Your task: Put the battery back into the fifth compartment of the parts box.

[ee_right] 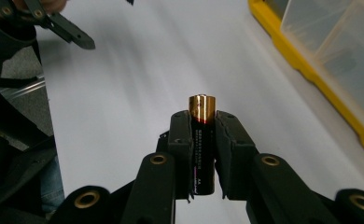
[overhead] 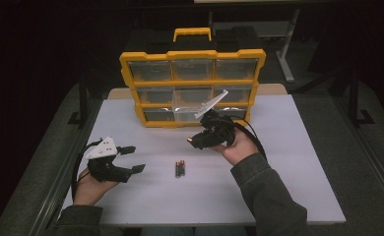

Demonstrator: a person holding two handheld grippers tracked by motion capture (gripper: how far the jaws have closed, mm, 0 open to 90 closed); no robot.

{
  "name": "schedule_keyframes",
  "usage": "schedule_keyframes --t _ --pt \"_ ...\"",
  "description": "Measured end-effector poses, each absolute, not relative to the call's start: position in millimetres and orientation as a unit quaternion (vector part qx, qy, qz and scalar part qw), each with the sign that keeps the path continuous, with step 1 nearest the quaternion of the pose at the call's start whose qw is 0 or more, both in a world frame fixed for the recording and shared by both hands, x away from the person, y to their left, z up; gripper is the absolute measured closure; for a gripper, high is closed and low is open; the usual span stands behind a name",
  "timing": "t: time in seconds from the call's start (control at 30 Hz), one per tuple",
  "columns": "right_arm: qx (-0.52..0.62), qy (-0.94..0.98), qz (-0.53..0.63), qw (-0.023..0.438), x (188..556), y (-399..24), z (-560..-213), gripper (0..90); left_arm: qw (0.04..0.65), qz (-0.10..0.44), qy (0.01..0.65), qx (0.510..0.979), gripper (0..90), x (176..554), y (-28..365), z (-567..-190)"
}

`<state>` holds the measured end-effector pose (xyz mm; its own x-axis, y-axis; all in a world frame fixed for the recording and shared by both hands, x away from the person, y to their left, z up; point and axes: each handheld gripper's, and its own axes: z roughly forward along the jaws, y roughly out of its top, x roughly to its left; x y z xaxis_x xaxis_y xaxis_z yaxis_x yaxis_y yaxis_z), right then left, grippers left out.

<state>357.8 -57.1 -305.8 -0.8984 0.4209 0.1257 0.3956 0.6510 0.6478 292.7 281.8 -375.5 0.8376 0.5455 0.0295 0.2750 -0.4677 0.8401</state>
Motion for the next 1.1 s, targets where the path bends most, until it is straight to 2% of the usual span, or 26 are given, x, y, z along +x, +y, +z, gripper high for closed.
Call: schedule_keyframes --t 0.6,0.87,1.1 --pt "0.222 0.901 0.369 0.062 387.3 -58.4 -228.0 76.3 0.47 0.147 0.252 0.833 26.5 291.4 285.1 -372.1" --pt "0.231 0.898 0.366 0.074 407.6 -54.4 -208.2 76.3 0.472 0.147 0.252 0.832 26.4 291.9 286.2 -371.8" --pt "0.24 0.899 0.355 0.088 424.1 -50.3 -206.5 76.3 0.478 0.143 0.252 0.829 26.2 292.8 285.0 -373.7"
